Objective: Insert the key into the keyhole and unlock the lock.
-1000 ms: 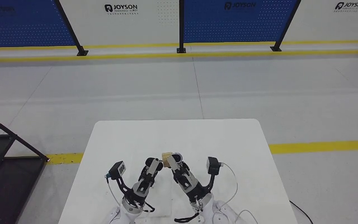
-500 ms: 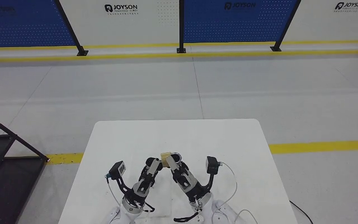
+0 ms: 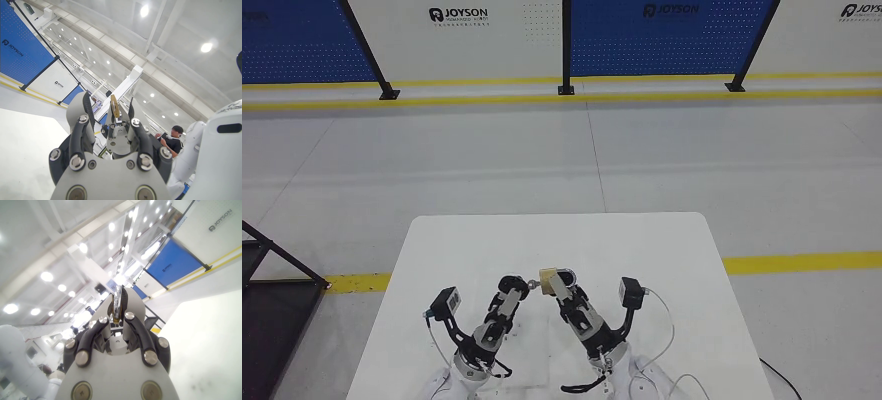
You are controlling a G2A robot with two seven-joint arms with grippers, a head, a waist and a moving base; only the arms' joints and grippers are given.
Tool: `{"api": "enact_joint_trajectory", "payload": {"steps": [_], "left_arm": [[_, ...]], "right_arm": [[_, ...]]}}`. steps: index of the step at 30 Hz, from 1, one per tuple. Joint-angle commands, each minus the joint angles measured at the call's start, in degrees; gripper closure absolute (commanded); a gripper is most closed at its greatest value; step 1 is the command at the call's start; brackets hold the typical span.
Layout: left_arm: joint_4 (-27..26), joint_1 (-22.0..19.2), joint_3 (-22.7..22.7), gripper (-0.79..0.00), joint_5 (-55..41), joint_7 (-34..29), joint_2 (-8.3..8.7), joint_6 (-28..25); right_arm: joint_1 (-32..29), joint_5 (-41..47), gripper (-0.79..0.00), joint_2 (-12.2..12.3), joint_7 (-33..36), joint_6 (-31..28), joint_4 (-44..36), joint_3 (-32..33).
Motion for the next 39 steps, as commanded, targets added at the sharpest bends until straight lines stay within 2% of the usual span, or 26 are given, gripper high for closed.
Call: {"api": "enact_joint_trajectory", "payload": {"steps": [1, 8, 12, 17, 19, 21, 22, 39], "left_arm": [[-0.13, -0.02, 0.00, -0.351, -0.49, -0.58, 0.16, 0.01], [-0.24, -0.20, 0.15, -0.305, -0.03, -1.69, 0.56, 0.01], [0.05, -0.41, 0.49, -0.209, -0.04, -1.51, 0.62, 0.01], [0.38, -0.63, 0.60, -0.185, 0.02, -1.14, 0.68, 0.01], [0.52, -0.64, 0.62, -0.108, 0.06, -0.96, 0.68, 0.01], [0.58, -0.70, 0.55, -0.068, 0.33, -0.87, 0.68, 0.01], [0.63, -0.70, 0.52, -0.009, 0.47, -0.80, 0.68, 0.01], [0.47, -0.30, -0.36, 0.000, 7.94, 2.64, 0.19, 0.11]], "right_arm": [[-0.11, 0.19, 0.000, 0.06, 0.56, 0.02, -0.19, 0.19], [0.02, 0.41, 0.000, 0.05, 2.06, 0.38, -0.32, 0.02], [0.17, 0.15, 0.000, -0.02, 2.47, 0.77, -0.21, -0.27], [0.26, -0.17, 0.000, -0.11, 2.46, 0.93, -0.16, -0.55], [0.24, -0.25, 0.000, -0.12, 2.53, 0.96, -0.11, -0.62], [0.23, -0.36, 0.000, -0.13, 2.73, 1.00, -0.08, -0.69], [0.21, -0.42, 0.000, -0.13, 2.80, 1.01, -0.10, -0.72], [-0.22, -1.71, 0.000, 0.04, 4.24, 1.23, -0.77, -0.86]]}}
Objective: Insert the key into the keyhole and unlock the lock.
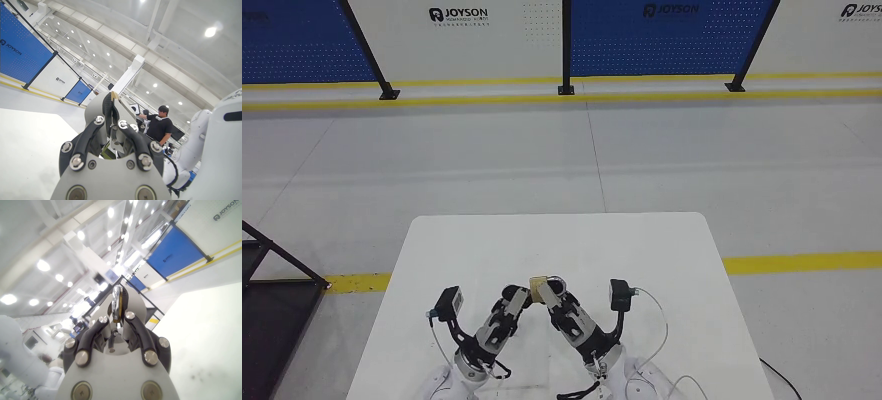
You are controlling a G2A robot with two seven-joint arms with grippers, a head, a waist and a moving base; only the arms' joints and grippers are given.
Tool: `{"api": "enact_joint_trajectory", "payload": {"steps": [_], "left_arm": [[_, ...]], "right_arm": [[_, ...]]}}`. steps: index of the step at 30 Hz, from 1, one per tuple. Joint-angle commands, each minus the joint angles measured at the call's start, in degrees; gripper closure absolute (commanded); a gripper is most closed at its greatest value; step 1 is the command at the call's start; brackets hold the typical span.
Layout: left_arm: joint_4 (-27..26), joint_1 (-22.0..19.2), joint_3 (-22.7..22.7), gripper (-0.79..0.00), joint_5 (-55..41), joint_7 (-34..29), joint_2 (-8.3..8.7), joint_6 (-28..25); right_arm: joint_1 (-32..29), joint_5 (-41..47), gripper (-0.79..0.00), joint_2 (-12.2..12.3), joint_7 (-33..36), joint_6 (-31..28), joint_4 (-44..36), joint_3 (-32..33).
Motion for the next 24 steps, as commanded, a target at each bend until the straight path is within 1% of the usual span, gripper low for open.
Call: {"api": "enact_joint_trajectory", "payload": {"steps": [1, 5, 13, 24], "left_arm": [[0.01, -0.02, -0.25, 0.000, 1.47, 0.71, -0.09, 0.23], [-0.72, 0.37, -0.98, 0.000, 6.76, 3.51, -0.39, 1.40], [-1.51, 1.41, -0.82, 0.000, 20.06, 13.04, -1.20, 5.39], [-0.83, 1.48, 0.91, 0.000, 35.36, 26.06, -1.85, 14.61]], "right_arm": [[-0.03, 0.01, 0.000, 0.01, 0.01, -0.02, -0.01, 0.02], [-0.18, 0.28, 0.000, 0.08, 0.06, 0.11, -0.16, 0.29], [-0.81, 1.20, 0.000, 0.22, 0.31, 1.39, -0.94, 0.96], [-1.89, 2.74, 0.000, 0.61, 3.16, 3.96, -2.84, 1.88]]}}
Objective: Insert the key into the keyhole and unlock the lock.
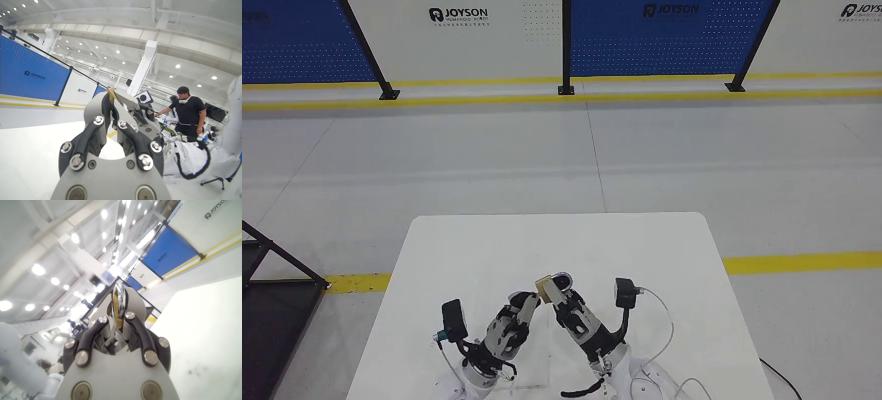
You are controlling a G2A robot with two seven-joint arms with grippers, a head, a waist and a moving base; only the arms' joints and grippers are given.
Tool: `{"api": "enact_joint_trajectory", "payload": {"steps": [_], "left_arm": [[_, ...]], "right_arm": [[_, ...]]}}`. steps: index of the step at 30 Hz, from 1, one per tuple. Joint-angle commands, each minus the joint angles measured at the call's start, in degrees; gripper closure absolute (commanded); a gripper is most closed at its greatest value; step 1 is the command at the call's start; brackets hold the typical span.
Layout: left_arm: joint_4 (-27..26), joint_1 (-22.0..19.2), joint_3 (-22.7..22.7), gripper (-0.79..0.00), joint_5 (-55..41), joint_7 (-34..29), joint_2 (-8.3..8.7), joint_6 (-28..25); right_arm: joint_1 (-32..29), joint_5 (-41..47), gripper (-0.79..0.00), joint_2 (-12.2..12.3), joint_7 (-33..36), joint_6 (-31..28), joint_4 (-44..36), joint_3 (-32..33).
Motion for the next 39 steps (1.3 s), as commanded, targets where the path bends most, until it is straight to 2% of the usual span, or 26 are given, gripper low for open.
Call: {"api": "enact_joint_trajectory", "payload": {"steps": [1, 14, 20, 22, 24, 25, 26, 28, 29, 34, 39], "left_arm": [[0.16, 0.00, 0.41, 0.000, 2.37, 2.43, -0.07, 1.98], [0.93, -0.20, 1.69, 0.000, 14.73, 11.56, -0.06, 15.71], [1.79, -0.36, 2.73, 0.000, 14.44, 12.66, 0.00, 16.56], [1.92, -0.44, 2.89, -0.123, 13.67, 12.29, 0.08, 15.65], [1.93, -0.38, 2.98, -0.360, 12.66, 11.95, 0.19, 14.42], [1.90, -0.36, 2.91, -0.453, 12.05, 11.78, 0.25, 13.73], [1.85, -0.30, 2.83, -0.520, 11.42, 11.59, 0.32, 13.08], [1.72, -0.20, 2.61, -0.600, 9.96, 10.98, 0.48, 11.46], [1.69, -0.12, 2.46, -0.696, 9.05, 10.58, 0.56, 10.46], [1.13, 0.46, 0.25, -0.785, 4.05, 7.21, 1.39, 2.75], [2.08, 0.84, -3.41, -0.785, -3.90, -1.77, 2.99, -12.60]], "right_arm": [[-0.04, 0.21, 0.000, 0.03, 0.49, 0.48, -0.23, 0.02], [-0.12, 0.64, 0.000, 0.15, 1.37, 1.53, -0.80, 0.10], [-0.11, 0.77, 0.000, 0.20, 1.50, 1.65, -0.89, 0.12], [-0.11, 0.79, 0.000, 0.21, 1.51, 1.65, -0.90, 0.13], [-0.09, 0.74, 0.000, 0.23, 1.43, 1.55, -0.91, 0.17], [-0.11, 0.75, 0.000, 0.24, 1.43, 1.51, -0.92, 0.21], [-0.14, 0.70, 0.000, 0.26, 1.39, 1.42, -0.97, 0.27], [-0.26, 0.63, 0.000, 0.32, 1.34, 1.25, -1.08, 0.41], [-0.33, 0.64, 0.000, 0.35, 1.24, 1.14, -1.16, 0.53], [-0.64, 0.49, 0.000, 0.64, 1.23, -0.63, -1.43, 1.54], [-0.97, -0.67, 0.000, 1.11, 1.41, -3.44, -1.62, 3.22]]}}
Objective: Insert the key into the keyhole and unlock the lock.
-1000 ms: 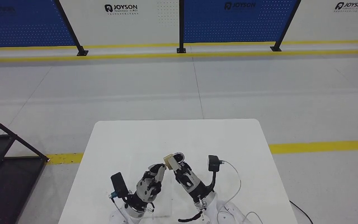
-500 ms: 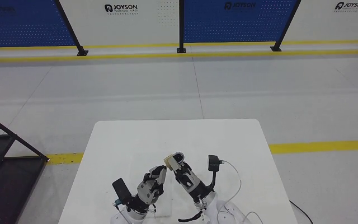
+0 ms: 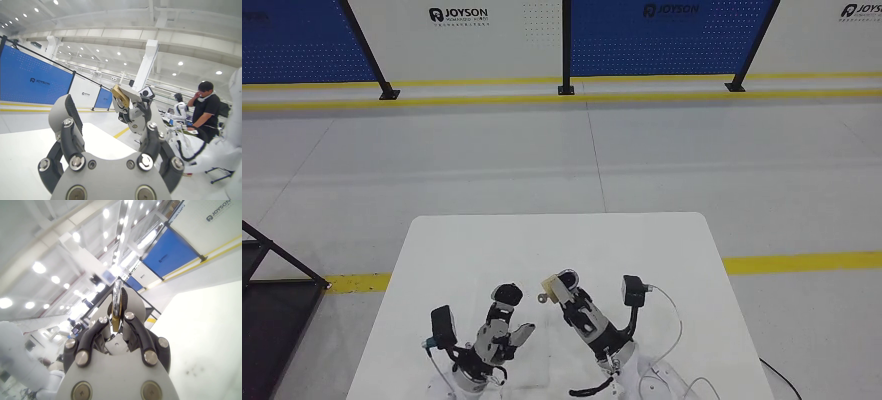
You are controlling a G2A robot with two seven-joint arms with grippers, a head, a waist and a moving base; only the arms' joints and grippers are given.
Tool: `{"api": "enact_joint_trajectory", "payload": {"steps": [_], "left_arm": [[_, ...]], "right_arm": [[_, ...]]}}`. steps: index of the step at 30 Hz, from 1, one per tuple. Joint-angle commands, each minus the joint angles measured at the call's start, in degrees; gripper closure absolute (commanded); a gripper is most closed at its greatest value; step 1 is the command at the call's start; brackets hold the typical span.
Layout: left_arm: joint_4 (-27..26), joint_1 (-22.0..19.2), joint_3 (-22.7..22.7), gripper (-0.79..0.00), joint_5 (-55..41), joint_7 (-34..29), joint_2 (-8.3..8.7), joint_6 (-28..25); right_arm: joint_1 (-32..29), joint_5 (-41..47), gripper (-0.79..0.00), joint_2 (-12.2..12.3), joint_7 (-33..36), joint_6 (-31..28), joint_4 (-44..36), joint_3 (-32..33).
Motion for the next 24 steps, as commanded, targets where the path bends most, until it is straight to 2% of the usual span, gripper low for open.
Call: {"api": "enact_joint_trajectory", "payload": {"steps": [1, 4, 17, 19, 22, 23, 24], "left_arm": [[0.38, 0.00, -1.10, -0.785, -4.34, -4.86, 0.74, -5.53], [-0.86, 0.00, 0.34, -0.785, -9.52, -13.79, 2.17, -5.53], [-0.86, 0.00, 0.34, -0.785, -9.52, -13.79, 2.17, -5.53], [-0.88, 0.13, 2.59, -0.773, -13.22, -15.66, 2.17, -5.53], [-0.56, -0.71, 4.67, -0.570, -19.79, -19.67, 2.65, -5.53], [-0.57, -1.00, 5.82, -0.545, -22.74, -21.43, 2.88, -5.53], [-0.73, -1.40, 6.97, -0.477, -26.15, -23.27, 3.17, -5.53]], "right_arm": [[-0.22, -0.38, 0.000, 0.16, 0.11, -0.70, 0.01, 0.54], [-0.40, -0.70, 0.000, 0.38, 0.95, -1.52, -0.20, 1.02], [-0.13, -0.81, 0.000, 0.37, 1.12, -0.26, -0.55, 1.06], [-0.13, -1.19, 0.000, 0.38, 0.93, -0.07, -0.69, 1.03], [-0.05, -1.84, 0.000, 0.37, 0.78, 0.24, -0.72, 0.81], [0.02, -2.07, 0.000, 0.36, 0.82, 0.37, -0.66, 0.69], [0.10, -2.18, 0.000, 0.35, 0.76, 0.57, -0.65, 0.62]]}}
